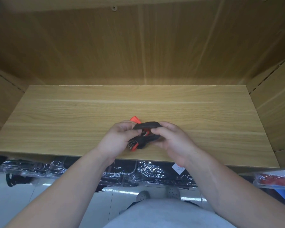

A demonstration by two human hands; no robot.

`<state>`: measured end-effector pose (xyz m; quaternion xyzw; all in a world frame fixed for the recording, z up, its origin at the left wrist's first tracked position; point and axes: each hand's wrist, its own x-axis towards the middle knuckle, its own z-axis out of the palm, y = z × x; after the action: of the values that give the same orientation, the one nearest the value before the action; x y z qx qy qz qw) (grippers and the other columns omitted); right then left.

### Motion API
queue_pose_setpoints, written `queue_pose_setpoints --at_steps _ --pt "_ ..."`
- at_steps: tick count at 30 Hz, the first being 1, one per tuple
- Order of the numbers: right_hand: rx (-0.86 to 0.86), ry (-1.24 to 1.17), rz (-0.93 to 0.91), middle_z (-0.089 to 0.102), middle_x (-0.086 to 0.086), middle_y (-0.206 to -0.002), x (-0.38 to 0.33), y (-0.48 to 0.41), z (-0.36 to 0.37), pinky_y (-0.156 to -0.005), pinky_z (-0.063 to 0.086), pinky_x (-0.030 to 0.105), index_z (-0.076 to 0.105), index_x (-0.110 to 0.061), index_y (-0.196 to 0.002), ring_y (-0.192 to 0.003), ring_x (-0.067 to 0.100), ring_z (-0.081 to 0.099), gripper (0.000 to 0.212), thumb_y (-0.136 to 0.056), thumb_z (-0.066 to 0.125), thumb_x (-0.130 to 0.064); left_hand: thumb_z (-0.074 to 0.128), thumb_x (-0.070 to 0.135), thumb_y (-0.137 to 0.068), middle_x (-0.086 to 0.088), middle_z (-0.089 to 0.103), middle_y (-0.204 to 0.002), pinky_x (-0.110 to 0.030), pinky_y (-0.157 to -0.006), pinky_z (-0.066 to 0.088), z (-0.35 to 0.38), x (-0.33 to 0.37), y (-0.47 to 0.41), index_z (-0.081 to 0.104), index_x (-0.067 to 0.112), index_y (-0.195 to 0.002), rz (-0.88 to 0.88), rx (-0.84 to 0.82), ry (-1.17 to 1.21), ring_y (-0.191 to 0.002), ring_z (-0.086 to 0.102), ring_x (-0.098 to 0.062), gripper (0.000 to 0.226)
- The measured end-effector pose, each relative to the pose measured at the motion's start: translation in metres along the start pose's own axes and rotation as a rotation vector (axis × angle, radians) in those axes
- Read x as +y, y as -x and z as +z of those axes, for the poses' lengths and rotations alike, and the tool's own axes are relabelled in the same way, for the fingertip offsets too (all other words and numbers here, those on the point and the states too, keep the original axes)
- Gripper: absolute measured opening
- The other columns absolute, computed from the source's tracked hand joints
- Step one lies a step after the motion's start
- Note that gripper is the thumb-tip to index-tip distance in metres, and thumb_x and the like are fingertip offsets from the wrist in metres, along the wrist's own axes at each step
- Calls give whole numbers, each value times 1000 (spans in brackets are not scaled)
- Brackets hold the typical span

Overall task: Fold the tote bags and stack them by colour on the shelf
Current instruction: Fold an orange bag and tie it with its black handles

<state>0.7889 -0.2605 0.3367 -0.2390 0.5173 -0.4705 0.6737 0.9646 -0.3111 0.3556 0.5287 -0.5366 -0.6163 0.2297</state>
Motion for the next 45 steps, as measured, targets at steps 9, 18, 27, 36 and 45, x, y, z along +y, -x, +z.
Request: queue_pose_setpoints --at_steps 9,18,27,36,45 --pt "221 -205 27 71 9 -88 -4 0 16 -99 55 48 71 -5 -97 -96 28 68 12 -96 60 -11 64 6 -94 -17 60 -107 -25 -80 43 14 -11 -4 64 -7 -76 60 303 -48 -94 60 -20 22" --pt "366 -67 30 75 11 -100 2 6 33 -98 55 43 68 -9 -97 -105 27 70 19 -100 61 -26 57 -7 -90 -5 53 -110 -9 -73 42 22 -17 -2 66 16 -80 160 401 -58 -78 55 9 26" --pt "457 151 3 73 18 -99 6 4 44 -75 45 33 64 0 -99 -82 21 58 42 -100 57 -41 53 -3 -96 -2 49 -129 3 -80 37 16 -20 -4 56 14 -139 168 362 -43 -86 54 24 47" --pt "417 -161 -116 75 16 -91 24 15 56 -80 58 33 66 -2 -93 -88 27 71 25 -103 57 -23 57 1 -94 -8 63 -122 -28 -79 57 20 -15 13 63 36 -120 140 412 225 -100 68 -18 43" --pt "264 -28 -173 71 9 -81 25 11 63 -73 57 31 61 -8 -79 -76 18 68 27 -100 60 -25 53 5 -101 -2 77 -102 -27 -74 59 12 -11 27 72 18 -113 71 369 440 -90 73 -18 27"
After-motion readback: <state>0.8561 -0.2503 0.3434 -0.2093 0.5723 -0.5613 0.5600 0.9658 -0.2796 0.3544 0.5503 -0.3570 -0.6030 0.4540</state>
